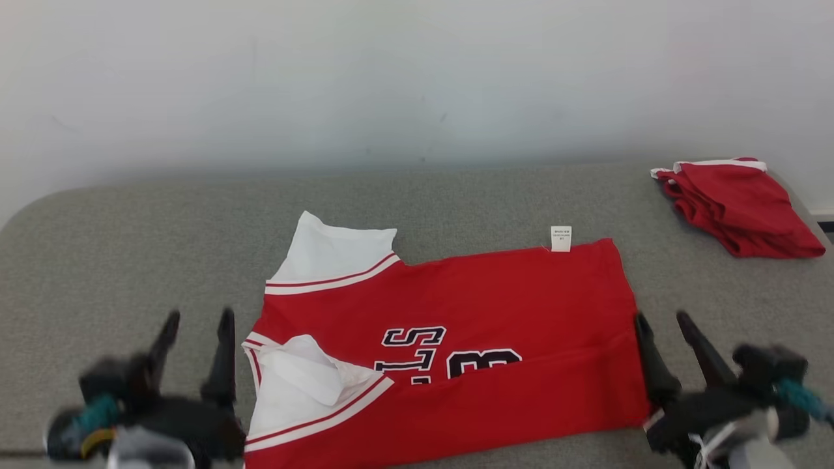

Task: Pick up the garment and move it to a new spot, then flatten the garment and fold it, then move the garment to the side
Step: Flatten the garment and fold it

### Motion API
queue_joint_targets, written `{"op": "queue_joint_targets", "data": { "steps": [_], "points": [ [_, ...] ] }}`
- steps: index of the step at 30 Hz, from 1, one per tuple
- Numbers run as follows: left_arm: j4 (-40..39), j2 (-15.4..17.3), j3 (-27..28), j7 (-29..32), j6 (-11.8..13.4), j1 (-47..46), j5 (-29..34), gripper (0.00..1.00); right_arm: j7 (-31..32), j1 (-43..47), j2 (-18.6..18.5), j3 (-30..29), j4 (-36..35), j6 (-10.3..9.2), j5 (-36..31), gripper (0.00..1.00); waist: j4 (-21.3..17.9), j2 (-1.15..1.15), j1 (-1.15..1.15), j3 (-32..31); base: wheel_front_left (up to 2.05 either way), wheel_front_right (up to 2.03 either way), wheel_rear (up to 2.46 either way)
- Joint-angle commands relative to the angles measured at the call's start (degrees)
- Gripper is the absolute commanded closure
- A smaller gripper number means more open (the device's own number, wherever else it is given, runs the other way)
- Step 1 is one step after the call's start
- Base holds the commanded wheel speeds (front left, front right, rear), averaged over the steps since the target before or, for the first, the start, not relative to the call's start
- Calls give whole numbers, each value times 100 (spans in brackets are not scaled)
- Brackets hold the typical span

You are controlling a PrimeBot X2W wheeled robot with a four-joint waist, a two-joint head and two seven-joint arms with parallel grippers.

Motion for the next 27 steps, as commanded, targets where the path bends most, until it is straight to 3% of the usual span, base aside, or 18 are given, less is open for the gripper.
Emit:
{"op": "queue_joint_targets", "data": {
  "steps": [1, 8, 13, 16, 20, 27],
  "points": [
    [146, 172, 53, 295, -251, -627, -83, 0, 113, -391, 121, -4, -135, -11, -112, 0, -301, 0, 0, 343, 0, 0, 0],
    [936, 526, 123, 1233, -871, -2226, -276, 0, 259, -1647, 442, 155, 322, -11, -164, 0, -912, 0, 0, 1061, 0, 0, 0],
    [1780, 425, 167, 1883, -1187, -3283, -593, 0, 276, -2745, 655, 346, 1232, -11, -147, 0, -1225, 0, 0, 1483, 0, 0, 0],
    [2292, 466, -80, 2274, -1363, -3823, -424, 0, 263, -3352, 763, 501, 1785, -11, -149, 0, -1371, 0, 0, 1700, 0, 0, 0],
    [3001, 393, -300, 2582, -1523, -4379, -262, 0, 192, -4006, 849, 708, 2422, -11, -76, 0, -1514, 0, 0, 1988, 0, 0, 0],
    [4221, 276, -430, 2749, -1579, -4926, -154, 0, -87, -4658, 983, 1076, 3122, -11, 202, 0, -1708, 0, 0, 2278, 0, 0, 0]
  ]
}}
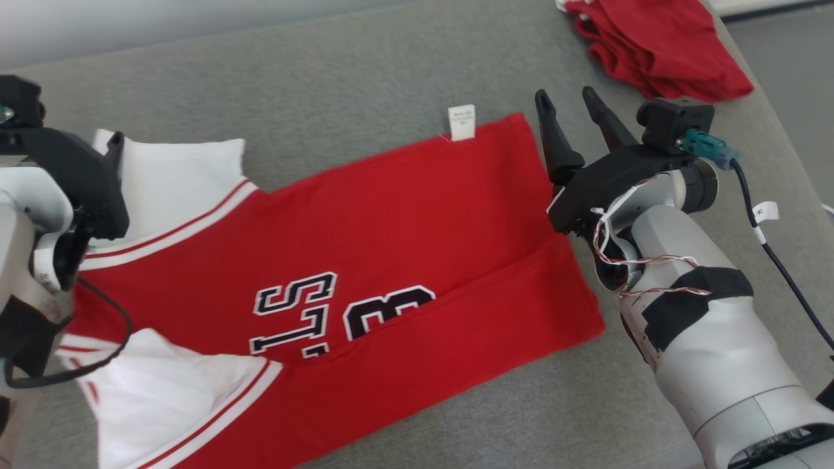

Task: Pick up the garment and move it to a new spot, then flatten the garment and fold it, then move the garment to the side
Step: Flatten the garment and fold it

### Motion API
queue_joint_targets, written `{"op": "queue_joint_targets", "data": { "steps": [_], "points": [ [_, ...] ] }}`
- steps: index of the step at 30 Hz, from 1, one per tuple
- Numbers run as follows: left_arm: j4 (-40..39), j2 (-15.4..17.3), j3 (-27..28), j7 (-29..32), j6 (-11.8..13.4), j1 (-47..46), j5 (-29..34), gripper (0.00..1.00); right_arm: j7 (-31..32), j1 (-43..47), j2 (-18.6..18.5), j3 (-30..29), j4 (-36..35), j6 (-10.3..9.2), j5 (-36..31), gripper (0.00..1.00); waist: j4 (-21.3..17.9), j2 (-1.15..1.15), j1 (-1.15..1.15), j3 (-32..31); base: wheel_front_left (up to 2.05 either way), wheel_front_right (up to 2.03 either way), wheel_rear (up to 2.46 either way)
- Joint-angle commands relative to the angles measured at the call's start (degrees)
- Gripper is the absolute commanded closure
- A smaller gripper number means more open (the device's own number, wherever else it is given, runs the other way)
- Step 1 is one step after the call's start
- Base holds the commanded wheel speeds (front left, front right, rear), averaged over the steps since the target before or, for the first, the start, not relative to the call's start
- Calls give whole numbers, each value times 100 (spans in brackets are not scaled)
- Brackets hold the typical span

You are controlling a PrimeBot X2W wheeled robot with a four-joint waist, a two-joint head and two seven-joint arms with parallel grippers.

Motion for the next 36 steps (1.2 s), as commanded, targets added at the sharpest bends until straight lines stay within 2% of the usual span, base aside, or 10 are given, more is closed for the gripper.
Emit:
{"op": "queue_joint_targets", "data": {
  "steps": [1, 8, 9, 10, 14, 17, 21, 28, 36],
  "points": [
    [161, -6, 15, -49, -45, -112, 21, 0, -76, -105, 39, 94, 81, -11, 97, 0, -335, -1, -3, 317, 0, 0, 0],
    [836, -46, -71, -302, -214, -322, 85, 0, -255, -308, 22, 474, 376, -11, 390, 0, -400, -1, -3, 361, 0, 0, 0],
    [929, -74, -84, -304, -225, -351, 80, 40, -279, -318, 20, 519, 412, -11, 434, 0, -397, -1, -3, 364, 0, 0, 0],
    [1023, -85, -116, -313, -211, -375, 116, 100, -296, -314, 18, 567, 454, -11, 468, 0, -386, -1, -3, 361, 0, 0, 0],
    [1283, -153, -186, -459, -331, -402, 134, 100, -348, -401, -29, 728, 581, -11, 590, 0, -306, -1, -3, 313, 0, 0, 0],
    [1269, -196, -217, -854, -427, -517, 192, 100, -337, -375, -78, 854, 725, -11, 663, 0, -184, -1, -3, 222, 0, 0, 0],
    [1177, -433, -201, -1191, -514, -523, 90, 100, -191, -317, -98, 958, 944, -11, 784, 0, 13, -1, -3, 101, 0, 0, 0],
    [775, -828, -461, -1551, -641, -433, 104, 100, 201, -667, -291, 987, 1539, -11, 981, 0, 628, -1, -3, 90, 0, 0, 0],
    [222, -1265, -734, -1678, -675, -408, 0, 100, 636, -1003, -682, 708, 2069, -11, 1010, 0, 1361, -1, -3, 316, 0, 0, 0]
  ]
}}
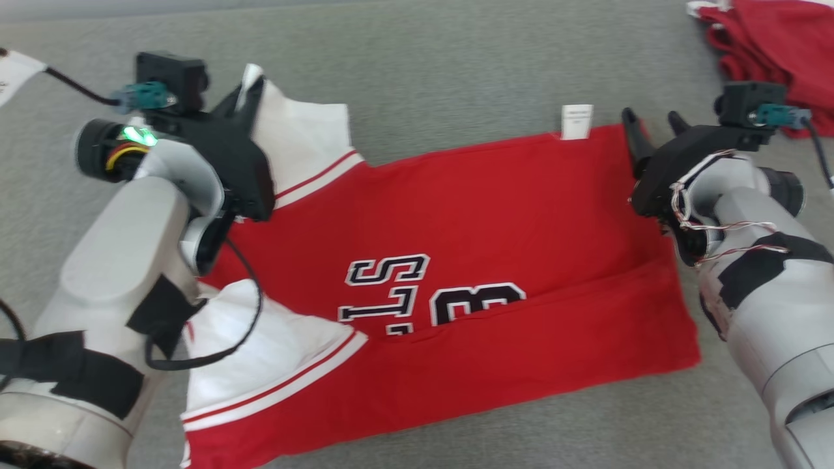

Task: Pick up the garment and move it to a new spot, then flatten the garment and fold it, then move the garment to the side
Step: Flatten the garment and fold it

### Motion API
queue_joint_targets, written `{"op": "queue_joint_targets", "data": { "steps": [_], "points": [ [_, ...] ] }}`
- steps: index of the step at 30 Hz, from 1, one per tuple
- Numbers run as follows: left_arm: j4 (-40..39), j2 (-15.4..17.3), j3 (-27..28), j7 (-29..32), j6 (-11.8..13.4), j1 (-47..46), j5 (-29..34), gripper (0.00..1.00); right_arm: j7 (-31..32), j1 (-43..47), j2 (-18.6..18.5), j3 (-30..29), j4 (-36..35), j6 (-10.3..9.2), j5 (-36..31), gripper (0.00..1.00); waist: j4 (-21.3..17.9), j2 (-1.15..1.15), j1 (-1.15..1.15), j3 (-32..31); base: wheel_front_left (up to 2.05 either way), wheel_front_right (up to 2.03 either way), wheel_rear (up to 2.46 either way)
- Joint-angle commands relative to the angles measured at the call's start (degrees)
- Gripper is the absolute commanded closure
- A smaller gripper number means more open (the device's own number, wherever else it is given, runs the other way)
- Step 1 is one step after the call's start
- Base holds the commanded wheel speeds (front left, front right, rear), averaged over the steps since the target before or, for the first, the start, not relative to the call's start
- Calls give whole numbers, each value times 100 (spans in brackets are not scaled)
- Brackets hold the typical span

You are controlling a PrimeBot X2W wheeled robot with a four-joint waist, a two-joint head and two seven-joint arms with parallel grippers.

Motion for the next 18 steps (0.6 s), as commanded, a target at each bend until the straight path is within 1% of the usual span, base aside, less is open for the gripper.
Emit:
{"op": "queue_joint_targets", "data": {
  "steps": [1, 2, 3, 4, 5, 6, 8, 12, 15, 18],
  "points": [
    [-39, -42, -26, -33, -33, 20, -93, 100, 16, -13, -26, -31, 30, -11, -26, 0, 355, 0, 0, 148, 0, 0, 0],
    [-81, -59, -57, -40, -35, 4, -87, 100, 6, -21, -56, -71, 37, -11, -51, 0, 407, 0, 0, 175, 0, 0, 0],
    [-126, -85, -96, -38, -38, -21, -60, 100, -12, -35, -94, -134, 42, -11, -51, 9, 456, 0, 0, 208, 0, 0, 0],
    [-153, -103, -118, -39, -39, -30, -75, 100, 58, 4, -132, -173, 47, -11, -78, 70, 492, 0, 0, 234, 0, 0, 0],
    [-185, -114, -137, -39, -41, -38, -93, 100, 205, 116, -208, -232, 55, -11, -105, 100, 519, 0, 0, 257, 0, 0, 0],
    [-215, -109, -164, -50, -37, -50, -81, 100, 301, 184, -270, -293, 57, -11, -156, 100, 538, 0, 0, 274, 0, 0, 0],
    [-266, -110, -189, -70, -28, -67, -112, 100, 290, 146, -306, -372, 52, -12, -336, 100, 552, 0, 0, 299, 0, 0, 0],
    [-288, -22, -205, -122, -27, -17, -173, 100, 316, 205, -207, -572, 68, -11, -574, 100, 491, 0, 0, 263, 0, 0, 0],
    [-316, 66, -170, -246, -28, 45, -231, 100, -126, 25, -105, -706, 49, -11, -685, 100, 422, 0, 0, 180, 0, 0, 0],
    [-411, 196, -106, -439, -28, 183, -299, 100, -470, 27, 47, -780, 46, -11, -660, 100, 339, 0, 0, 38, 0, 0, 0]
  ]
}}
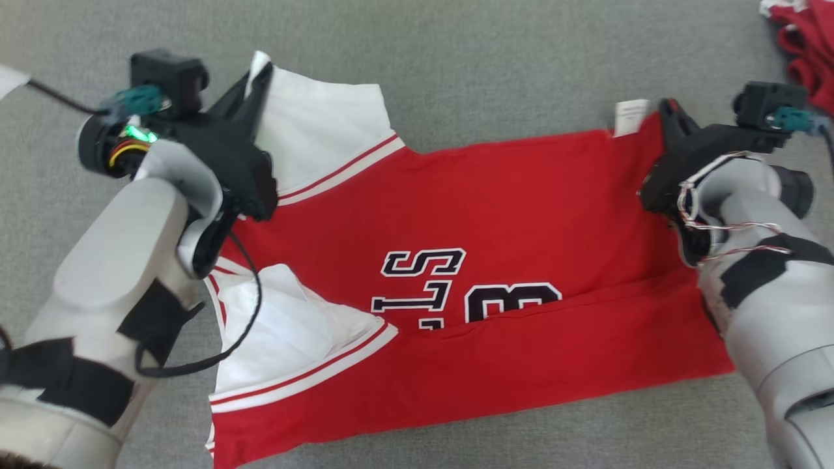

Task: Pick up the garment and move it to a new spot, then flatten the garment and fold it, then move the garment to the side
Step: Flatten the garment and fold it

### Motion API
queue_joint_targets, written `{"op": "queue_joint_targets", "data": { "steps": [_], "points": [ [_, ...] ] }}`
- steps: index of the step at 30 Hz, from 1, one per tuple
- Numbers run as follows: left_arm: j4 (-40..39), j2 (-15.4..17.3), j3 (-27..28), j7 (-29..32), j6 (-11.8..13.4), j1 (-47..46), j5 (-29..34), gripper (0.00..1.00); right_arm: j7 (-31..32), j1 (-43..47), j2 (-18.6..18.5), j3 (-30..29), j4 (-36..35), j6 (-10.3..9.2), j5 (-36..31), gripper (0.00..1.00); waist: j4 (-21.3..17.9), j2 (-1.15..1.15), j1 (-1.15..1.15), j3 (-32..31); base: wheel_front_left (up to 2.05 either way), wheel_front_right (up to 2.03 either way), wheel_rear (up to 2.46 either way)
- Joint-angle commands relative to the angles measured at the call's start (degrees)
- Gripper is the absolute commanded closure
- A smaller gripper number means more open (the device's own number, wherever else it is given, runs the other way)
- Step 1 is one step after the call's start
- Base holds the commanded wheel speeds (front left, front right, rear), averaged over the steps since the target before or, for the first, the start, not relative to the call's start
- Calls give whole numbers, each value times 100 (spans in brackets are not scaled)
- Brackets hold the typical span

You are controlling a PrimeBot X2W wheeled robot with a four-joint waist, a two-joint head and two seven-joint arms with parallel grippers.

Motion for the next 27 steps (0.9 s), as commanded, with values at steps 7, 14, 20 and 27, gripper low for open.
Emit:
{"op": "queue_joint_targets", "data": {
  "steps": [7, 14, 20, 27],
  "points": [
    [-790, 405, 94, -606, 60, 924, -146, 100, -530, 663, 33, 144, -632, -11, 397, 100, -184, -1, 0, -492, 0, 0, 0],
    [-2045, 781, 64, -917, 455, 2081, -31, 100, -659, 1602, -272, 368, -1589, -11, 1035, 100, -153, -1, 0, -727, 0, 0, 0],
    [-3152, 1061, 101, -1052, 945, 3199, 16, 100, -689, 2656, -658, 565, -2579, -11, 1725, 100, -20, -1, 0, -867, 0, 0, 0],
    [-3695, 1106, 97, -1115, 1283, 4008, 6, 100, -699, 3354, -930, 643, -2978, -11, 2136, 100, 24, -1, 0, -944, 0, 0, 0]
  ]
}}
